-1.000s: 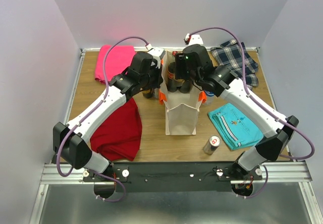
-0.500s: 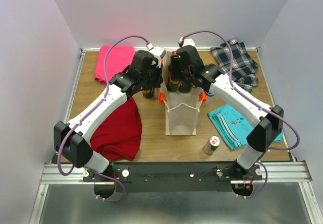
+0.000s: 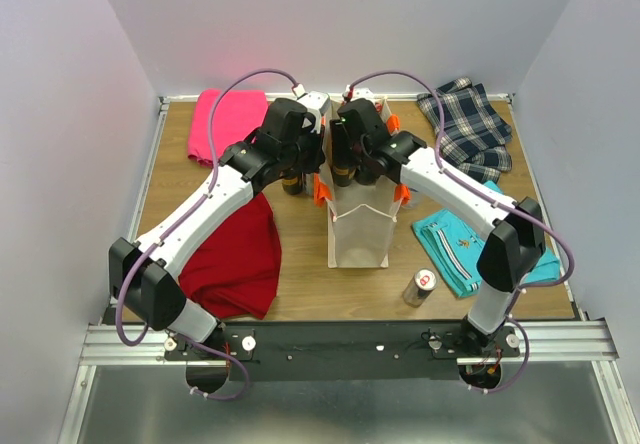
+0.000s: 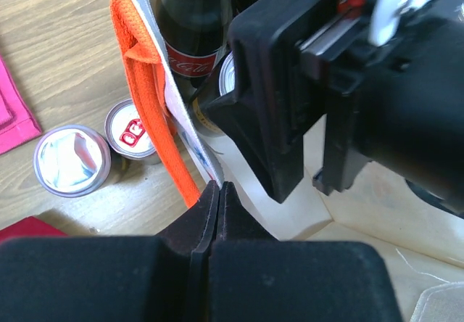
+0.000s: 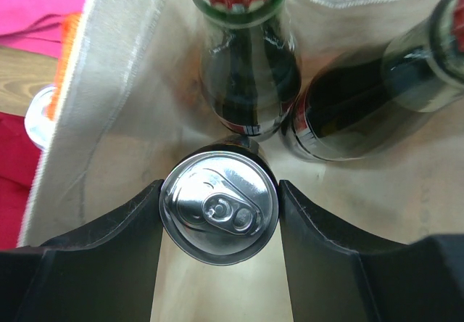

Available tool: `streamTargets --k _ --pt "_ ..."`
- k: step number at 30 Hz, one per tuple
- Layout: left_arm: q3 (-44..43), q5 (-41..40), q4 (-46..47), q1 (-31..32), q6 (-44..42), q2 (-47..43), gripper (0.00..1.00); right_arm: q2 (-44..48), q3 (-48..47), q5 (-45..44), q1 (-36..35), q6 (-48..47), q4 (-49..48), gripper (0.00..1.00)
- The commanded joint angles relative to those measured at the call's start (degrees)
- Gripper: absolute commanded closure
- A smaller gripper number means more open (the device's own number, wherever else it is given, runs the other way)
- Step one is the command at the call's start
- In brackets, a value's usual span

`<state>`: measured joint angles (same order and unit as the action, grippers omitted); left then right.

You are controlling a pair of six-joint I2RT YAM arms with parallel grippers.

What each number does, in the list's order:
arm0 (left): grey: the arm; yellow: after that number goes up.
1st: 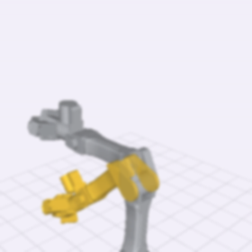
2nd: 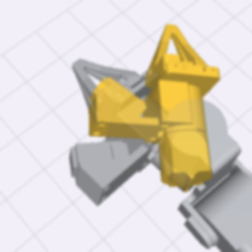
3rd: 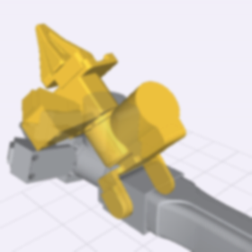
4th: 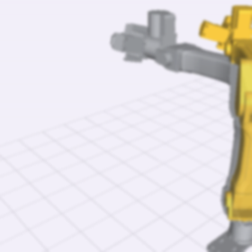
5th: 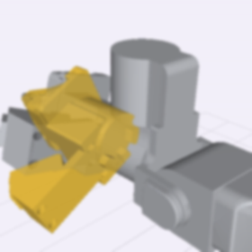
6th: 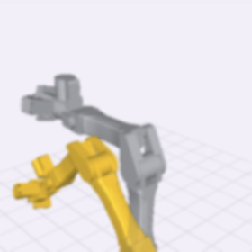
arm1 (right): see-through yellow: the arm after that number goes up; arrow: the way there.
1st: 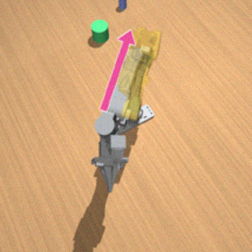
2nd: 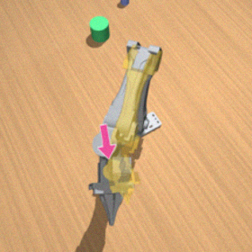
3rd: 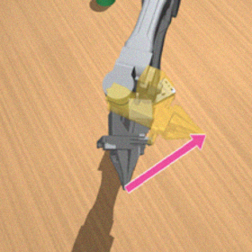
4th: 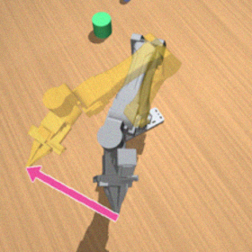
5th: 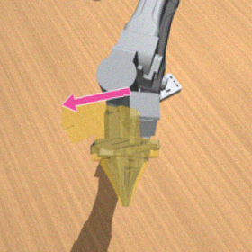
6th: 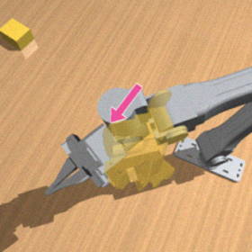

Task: Place the beverage into the canvas bag
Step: Place the drink in the canvas bag.

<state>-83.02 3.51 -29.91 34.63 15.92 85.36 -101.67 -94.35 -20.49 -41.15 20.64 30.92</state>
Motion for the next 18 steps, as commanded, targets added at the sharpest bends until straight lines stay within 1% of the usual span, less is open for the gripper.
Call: streamTargets --k 1,18 --pt "-2.14 1.06 -0.85 0.44 -0.10 0.07 1.00 -0.37 0.04 0.01 0.89 -0.52 -6.39 0.99" --pt "-2.76 1.50 -2.78 0.52 -0.01 0.07 1.00 -4.68 1.27 3.00 2.83 0.36 -7.89 0.99"
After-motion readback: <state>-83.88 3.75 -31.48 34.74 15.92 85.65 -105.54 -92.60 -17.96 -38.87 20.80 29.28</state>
